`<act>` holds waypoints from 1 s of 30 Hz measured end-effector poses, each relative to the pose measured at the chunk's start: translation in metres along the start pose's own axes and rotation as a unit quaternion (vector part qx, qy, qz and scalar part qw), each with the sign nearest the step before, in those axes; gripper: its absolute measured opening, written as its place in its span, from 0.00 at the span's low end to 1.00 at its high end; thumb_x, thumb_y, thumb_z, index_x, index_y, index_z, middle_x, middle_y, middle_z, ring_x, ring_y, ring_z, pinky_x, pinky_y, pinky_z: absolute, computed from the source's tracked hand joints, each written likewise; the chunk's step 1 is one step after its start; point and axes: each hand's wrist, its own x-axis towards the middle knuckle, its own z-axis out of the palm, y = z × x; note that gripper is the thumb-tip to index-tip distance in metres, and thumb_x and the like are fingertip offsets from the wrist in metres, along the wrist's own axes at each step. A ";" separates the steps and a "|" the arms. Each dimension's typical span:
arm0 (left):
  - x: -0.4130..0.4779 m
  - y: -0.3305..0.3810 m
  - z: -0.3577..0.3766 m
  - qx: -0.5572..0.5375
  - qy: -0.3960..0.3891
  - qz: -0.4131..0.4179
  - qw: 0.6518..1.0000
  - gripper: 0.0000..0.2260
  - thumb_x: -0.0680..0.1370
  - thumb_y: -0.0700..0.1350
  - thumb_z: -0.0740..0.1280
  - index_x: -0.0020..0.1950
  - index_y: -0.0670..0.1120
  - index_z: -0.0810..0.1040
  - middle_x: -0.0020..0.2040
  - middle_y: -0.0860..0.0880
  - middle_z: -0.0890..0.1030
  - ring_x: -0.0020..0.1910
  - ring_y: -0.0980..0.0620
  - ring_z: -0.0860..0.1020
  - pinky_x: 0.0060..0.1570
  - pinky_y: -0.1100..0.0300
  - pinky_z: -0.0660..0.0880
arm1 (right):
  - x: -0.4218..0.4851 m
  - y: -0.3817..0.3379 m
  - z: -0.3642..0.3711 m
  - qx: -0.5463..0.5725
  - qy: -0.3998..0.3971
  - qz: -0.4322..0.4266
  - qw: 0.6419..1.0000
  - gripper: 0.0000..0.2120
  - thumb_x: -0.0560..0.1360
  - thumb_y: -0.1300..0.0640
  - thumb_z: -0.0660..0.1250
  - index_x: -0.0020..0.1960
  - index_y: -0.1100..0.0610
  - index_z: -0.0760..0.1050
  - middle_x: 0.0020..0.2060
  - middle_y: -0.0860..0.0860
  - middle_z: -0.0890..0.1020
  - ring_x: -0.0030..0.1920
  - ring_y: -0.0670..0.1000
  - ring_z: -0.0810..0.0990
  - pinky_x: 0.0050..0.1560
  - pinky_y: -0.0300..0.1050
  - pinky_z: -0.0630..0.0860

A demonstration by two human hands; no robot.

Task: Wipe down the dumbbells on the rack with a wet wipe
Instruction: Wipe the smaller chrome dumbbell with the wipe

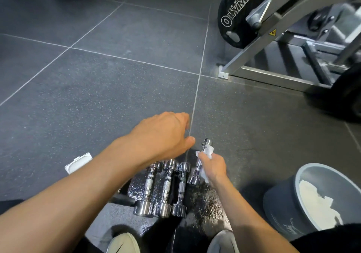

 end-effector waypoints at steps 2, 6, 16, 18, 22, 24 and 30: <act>0.004 0.001 -0.001 -0.019 -0.007 -0.009 1.000 0.23 0.80 0.66 0.63 0.67 0.52 0.72 0.57 0.51 0.82 0.59 0.45 0.80 0.60 0.47 0.77 | -0.017 -0.046 -0.015 0.084 -0.011 -0.024 0.996 0.13 0.75 0.51 0.72 0.36 0.57 0.75 0.29 0.51 0.73 0.33 0.52 0.69 0.36 0.47 0.66; 0.007 0.008 -0.001 -0.096 -0.012 -0.014 0.995 0.28 0.77 0.71 0.64 0.65 0.50 0.72 0.53 0.50 0.81 0.57 0.47 0.80 0.58 0.48 0.78 | -0.061 -0.130 -0.046 0.222 -0.041 -0.058 0.972 0.08 0.70 0.55 0.71 0.42 0.60 0.75 0.32 0.54 0.69 0.34 0.52 0.68 0.33 0.46 0.65; -0.008 0.043 -0.016 -0.509 0.032 -0.030 0.859 0.19 0.76 0.48 0.75 0.59 0.50 0.68 0.41 0.46 0.79 0.32 0.50 0.75 0.29 0.56 0.74 | -0.150 -0.196 -0.096 0.371 -0.173 -0.044 0.911 0.06 0.76 0.60 0.66 0.50 0.60 0.78 0.44 0.63 0.79 0.36 0.58 0.80 0.37 0.50 0.77; -0.011 0.048 -0.012 -0.565 -0.006 -0.028 0.825 0.20 0.74 0.43 0.73 0.62 0.46 0.70 0.40 0.44 0.77 0.32 0.49 0.73 0.30 0.55 0.73 | -0.156 -0.195 -0.100 0.366 -0.192 -0.038 0.910 0.06 0.78 0.59 0.65 0.47 0.61 0.79 0.42 0.62 0.79 0.34 0.58 0.79 0.34 0.48 0.75; -0.018 0.058 -0.007 -0.600 0.021 -0.020 0.799 0.14 0.68 0.34 0.66 0.54 0.42 0.75 0.38 0.43 0.76 0.32 0.46 0.74 0.32 0.51 0.75 | -0.160 -0.191 -0.108 0.340 -0.174 -0.071 0.921 0.11 0.80 0.59 0.63 0.50 0.64 0.82 0.41 0.61 0.86 0.38 0.58 0.84 0.39 0.50 0.79; -0.022 0.063 -0.011 -0.637 0.041 -0.027 0.769 0.12 0.70 0.29 0.62 0.49 0.41 0.74 0.32 0.43 0.74 0.28 0.45 0.72 0.29 0.54 0.74 | -0.159 -0.191 -0.114 0.330 -0.171 -0.082 0.925 0.15 0.80 0.59 0.63 0.58 0.68 0.81 0.52 0.66 0.86 0.47 0.60 0.84 0.49 0.56 0.80; -0.027 0.060 -0.025 -0.696 0.099 -0.026 0.711 0.12 0.71 0.27 0.59 0.46 0.41 0.73 0.30 0.45 0.72 0.21 0.46 0.68 0.23 0.60 0.66 | -0.146 -0.195 -0.137 0.339 -0.226 -0.099 0.908 0.21 0.80 0.58 0.57 0.67 0.67 0.78 0.61 0.67 0.83 0.62 0.67 0.82 0.69 0.66 0.75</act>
